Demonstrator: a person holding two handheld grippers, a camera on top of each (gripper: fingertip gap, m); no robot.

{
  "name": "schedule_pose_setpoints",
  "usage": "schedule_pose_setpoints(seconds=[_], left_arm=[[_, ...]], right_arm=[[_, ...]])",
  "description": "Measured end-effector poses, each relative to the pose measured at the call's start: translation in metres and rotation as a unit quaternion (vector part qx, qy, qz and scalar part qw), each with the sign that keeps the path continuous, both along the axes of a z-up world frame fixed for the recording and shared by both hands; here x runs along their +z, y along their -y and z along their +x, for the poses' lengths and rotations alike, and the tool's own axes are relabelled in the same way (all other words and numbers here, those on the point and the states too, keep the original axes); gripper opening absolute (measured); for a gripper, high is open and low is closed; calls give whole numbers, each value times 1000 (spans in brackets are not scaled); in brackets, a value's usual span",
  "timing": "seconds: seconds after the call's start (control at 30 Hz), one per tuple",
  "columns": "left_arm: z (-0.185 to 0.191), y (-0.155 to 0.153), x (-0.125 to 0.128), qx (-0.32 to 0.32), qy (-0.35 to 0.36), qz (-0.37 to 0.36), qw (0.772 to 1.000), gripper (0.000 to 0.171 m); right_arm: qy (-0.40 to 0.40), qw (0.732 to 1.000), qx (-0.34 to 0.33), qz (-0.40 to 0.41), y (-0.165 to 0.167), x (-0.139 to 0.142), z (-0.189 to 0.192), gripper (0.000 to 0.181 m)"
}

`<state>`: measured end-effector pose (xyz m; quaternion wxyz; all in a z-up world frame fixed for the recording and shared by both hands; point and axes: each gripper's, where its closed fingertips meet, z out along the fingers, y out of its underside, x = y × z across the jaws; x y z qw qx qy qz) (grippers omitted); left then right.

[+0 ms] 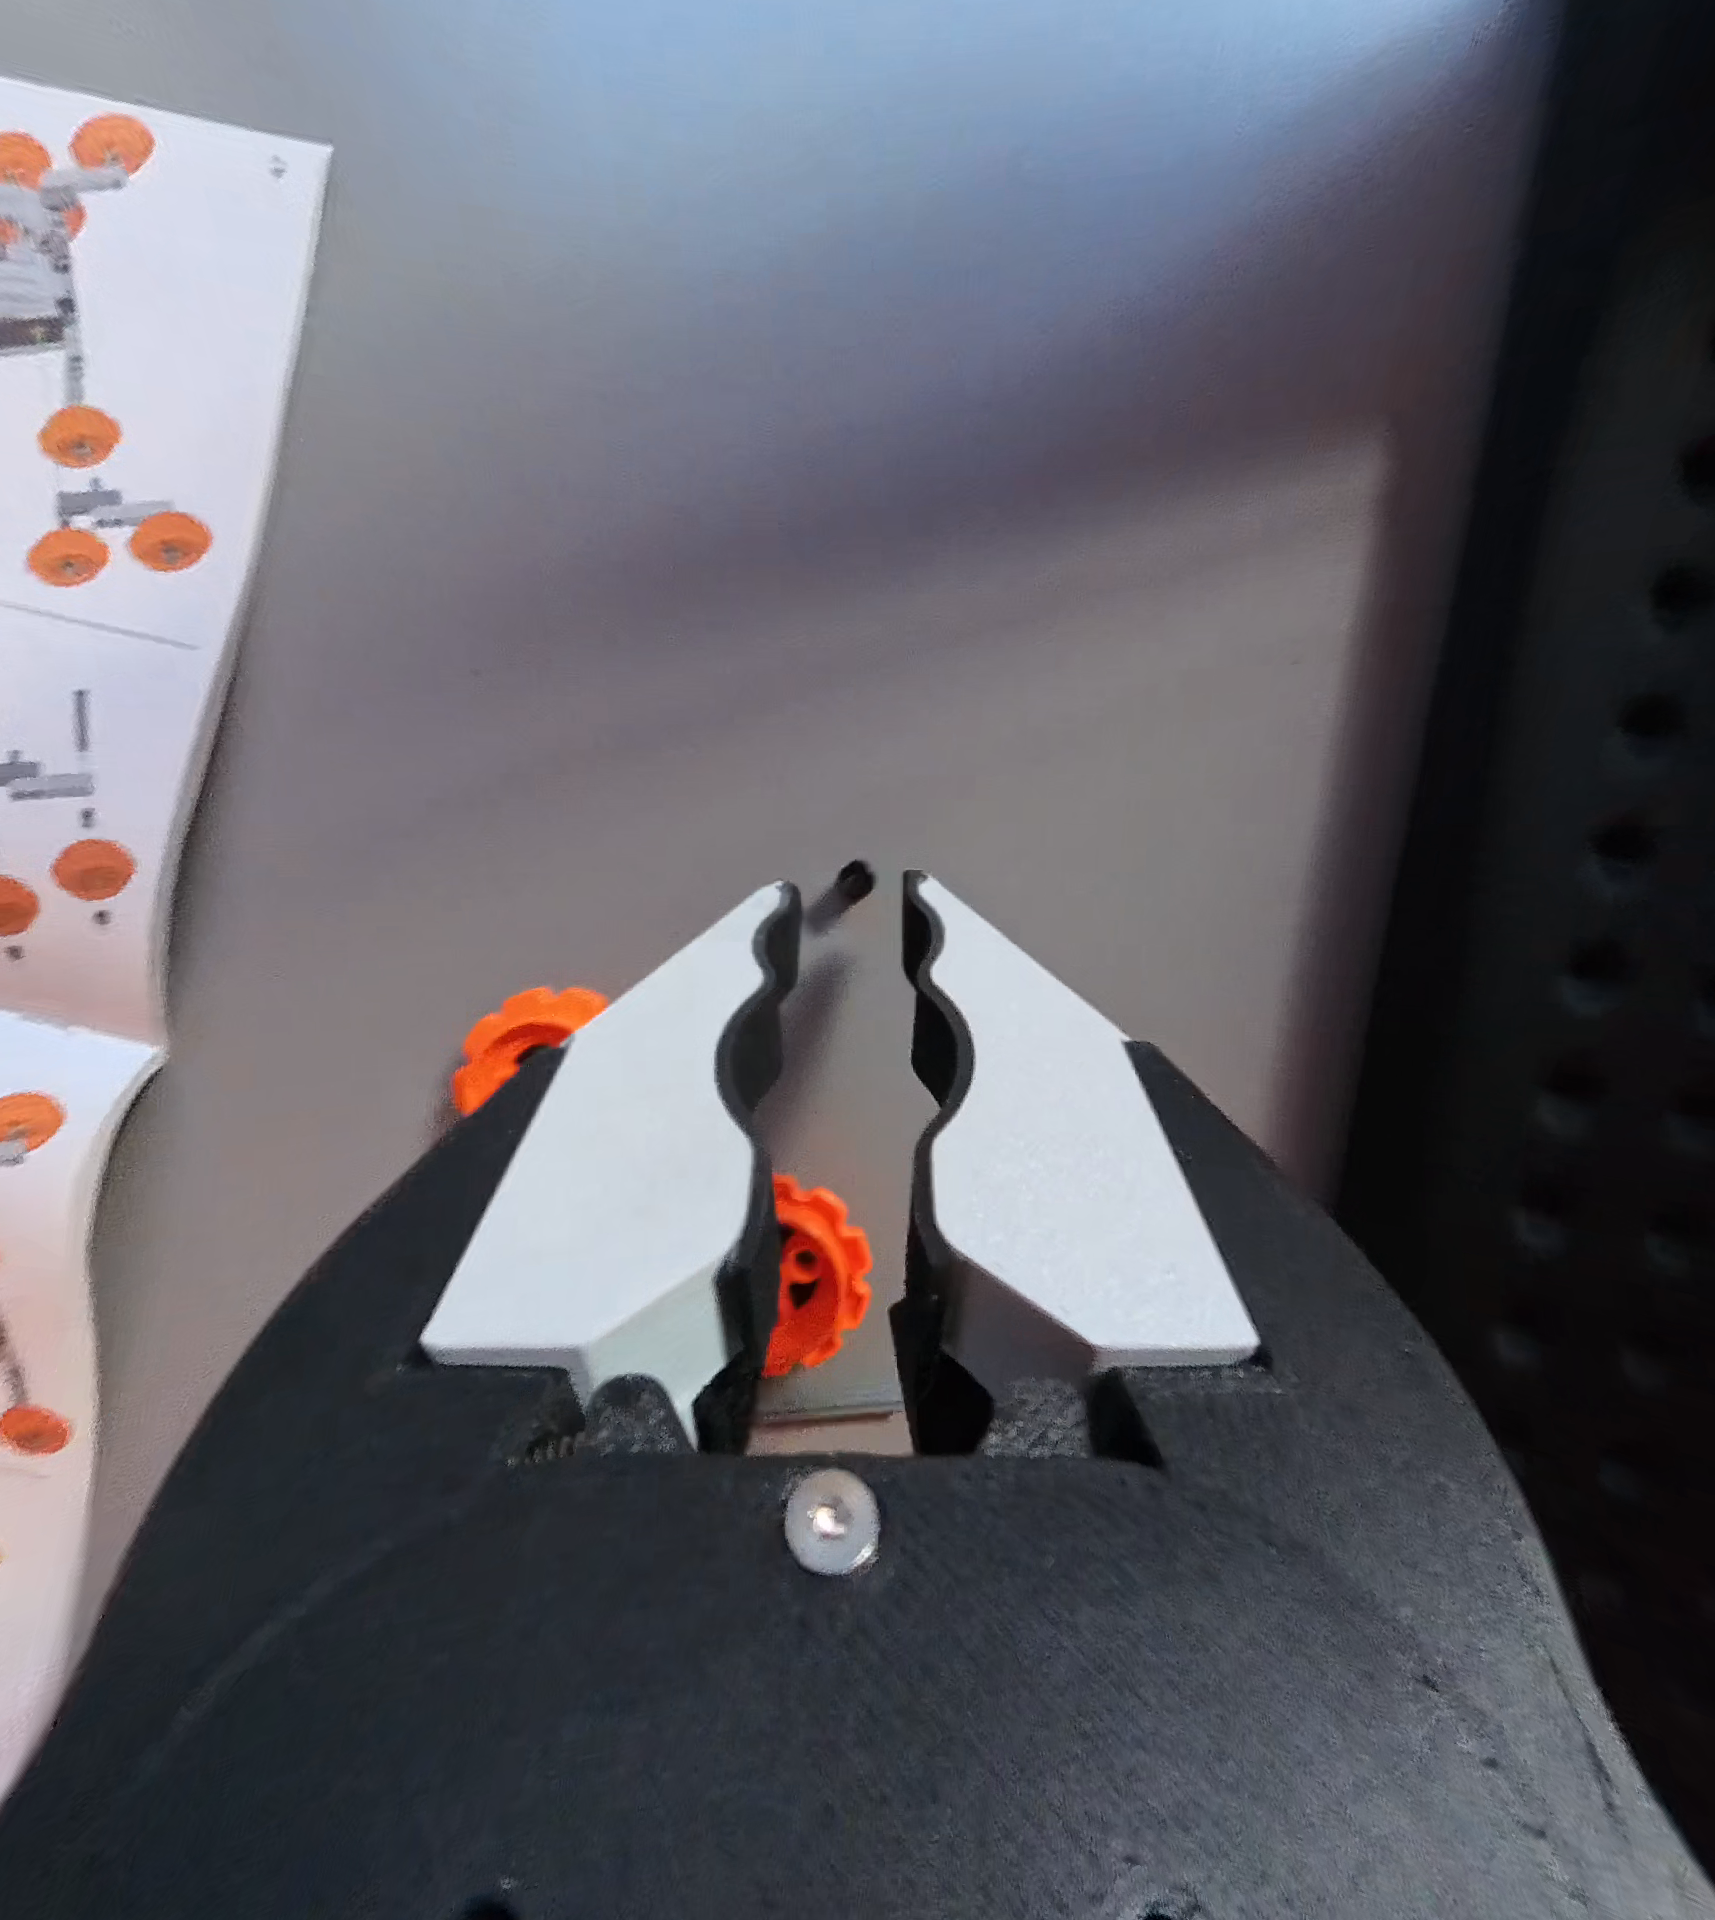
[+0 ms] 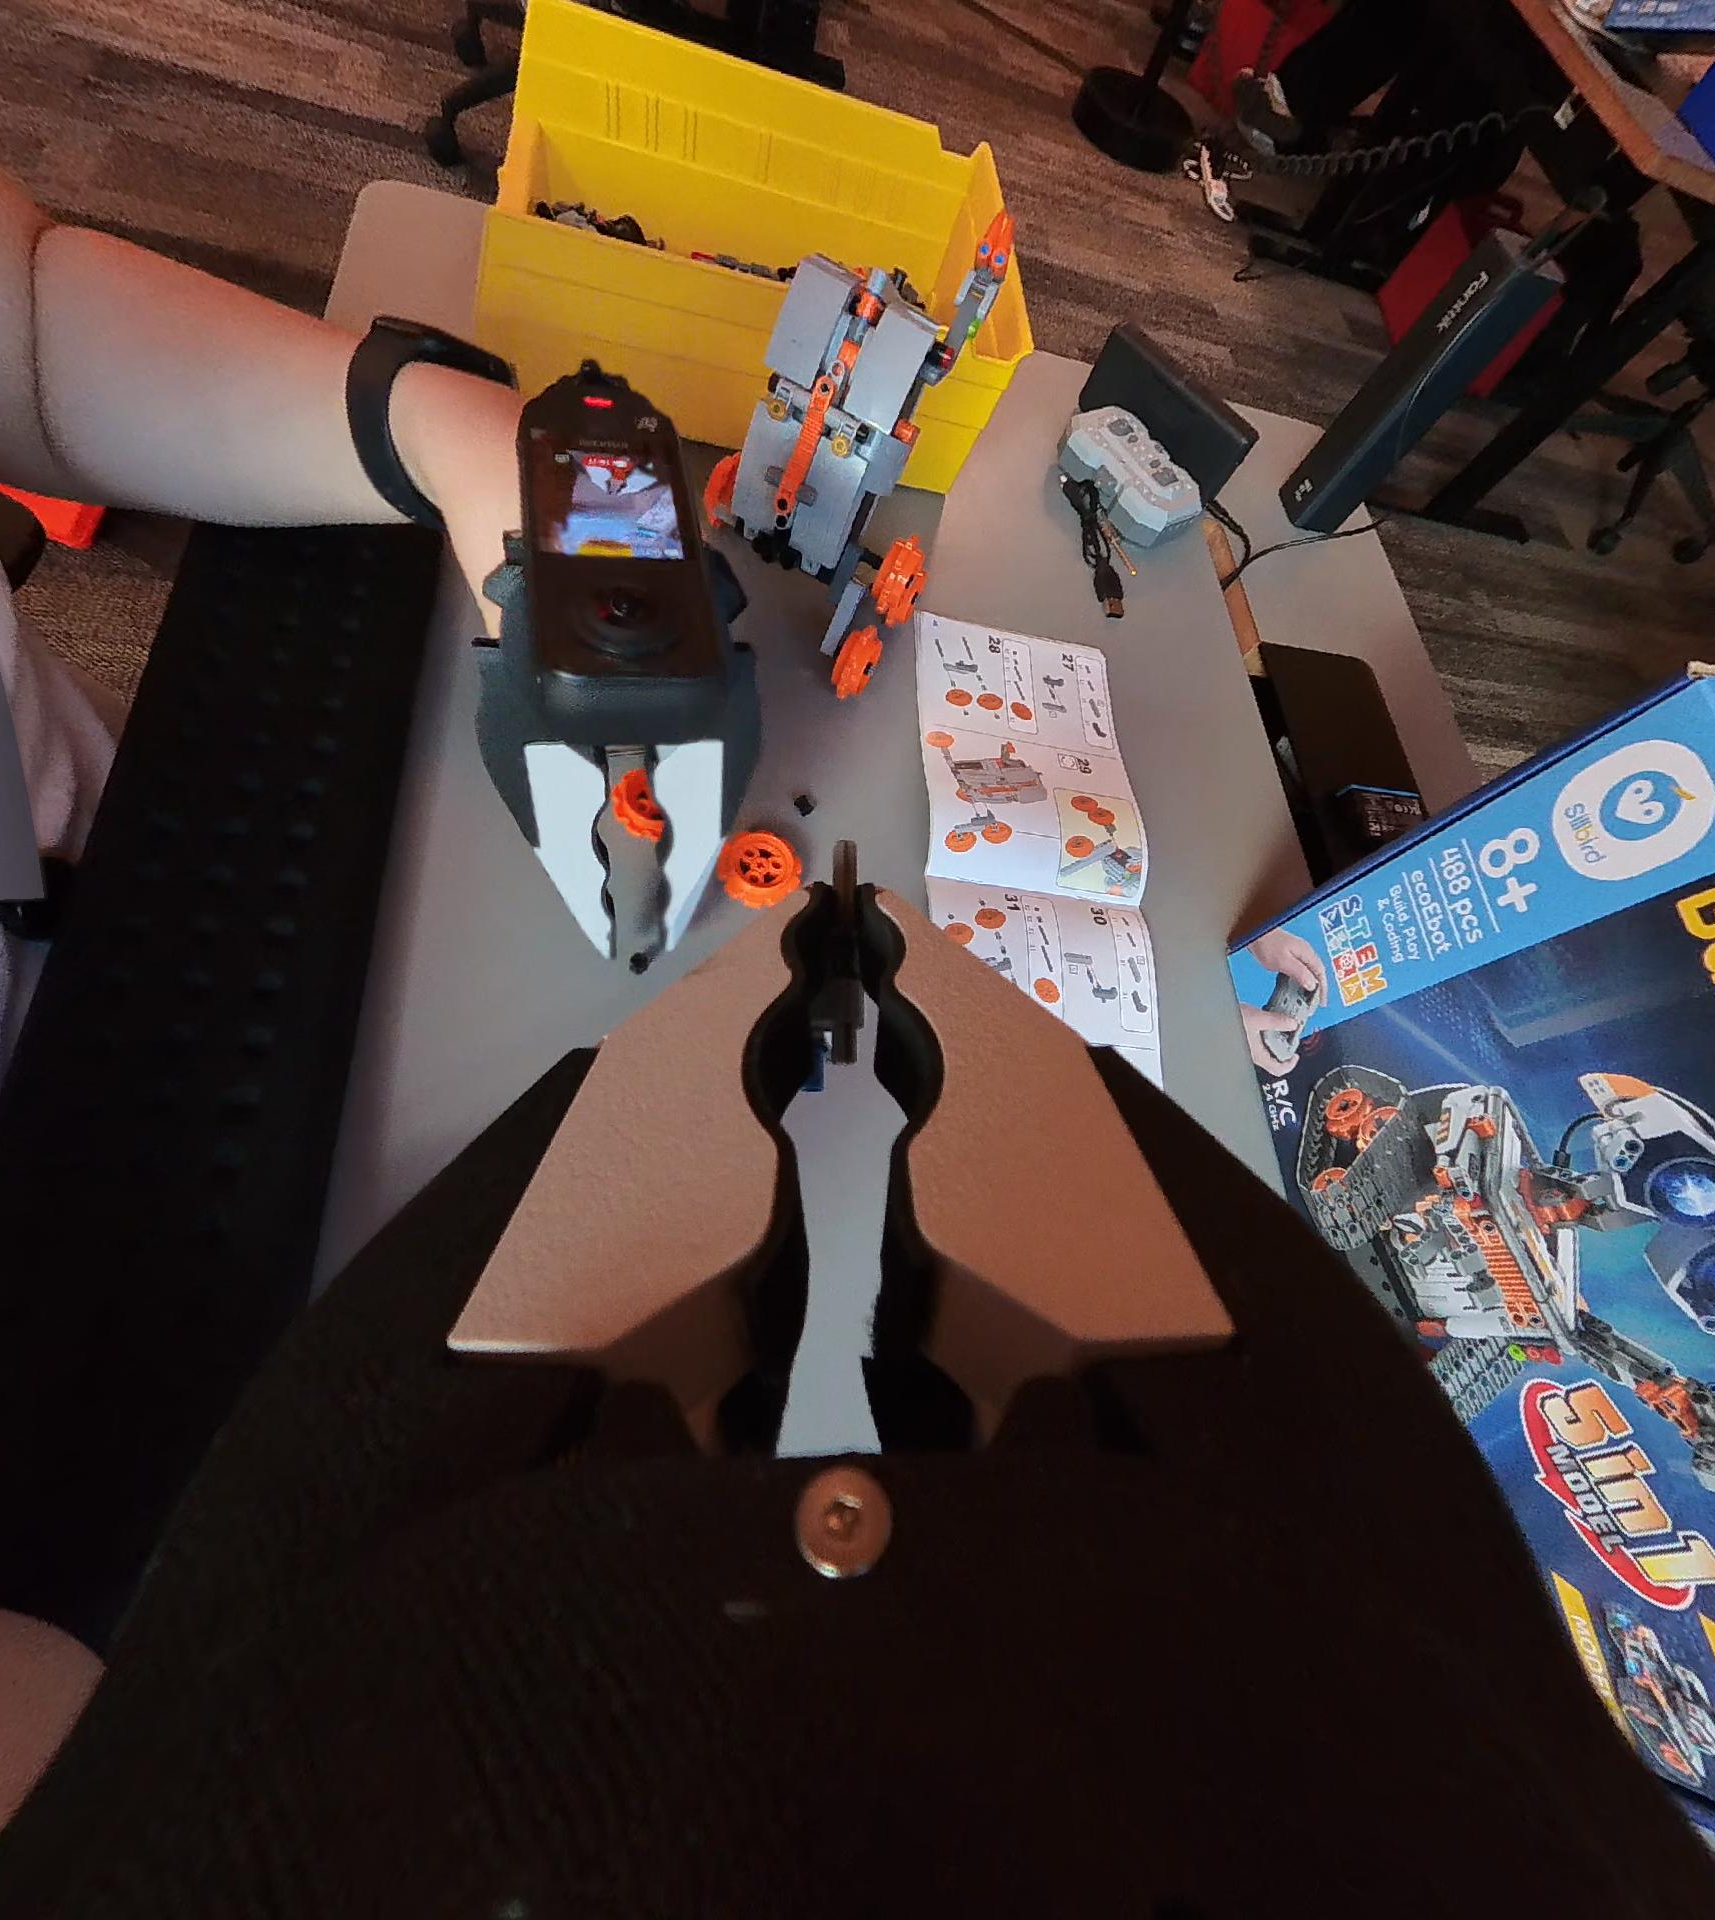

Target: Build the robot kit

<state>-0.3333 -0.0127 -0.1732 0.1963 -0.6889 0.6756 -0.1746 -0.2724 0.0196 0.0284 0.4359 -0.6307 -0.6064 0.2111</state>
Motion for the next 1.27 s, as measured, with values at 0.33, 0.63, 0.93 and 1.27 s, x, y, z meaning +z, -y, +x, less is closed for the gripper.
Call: schedule_pose_setpoints(seconds=[0.33,0.63,0.93,1.27], left_arm=[[2,-1,-11,-2,-9,23,1000,10],[3,-12,6,27,56,12,998,5],[6,-19,200,33,444,-127,887,5],[8,3,315,-96,581,-183,787,4]], right_arm=[[9,1000,2,-10,0,-5,-1,2],[7,1000,3,-9,-5,-7,-3,2],[-108,993,17,53,4,46,-12,2],[-177,975,8,138,46,108,-32,3]])
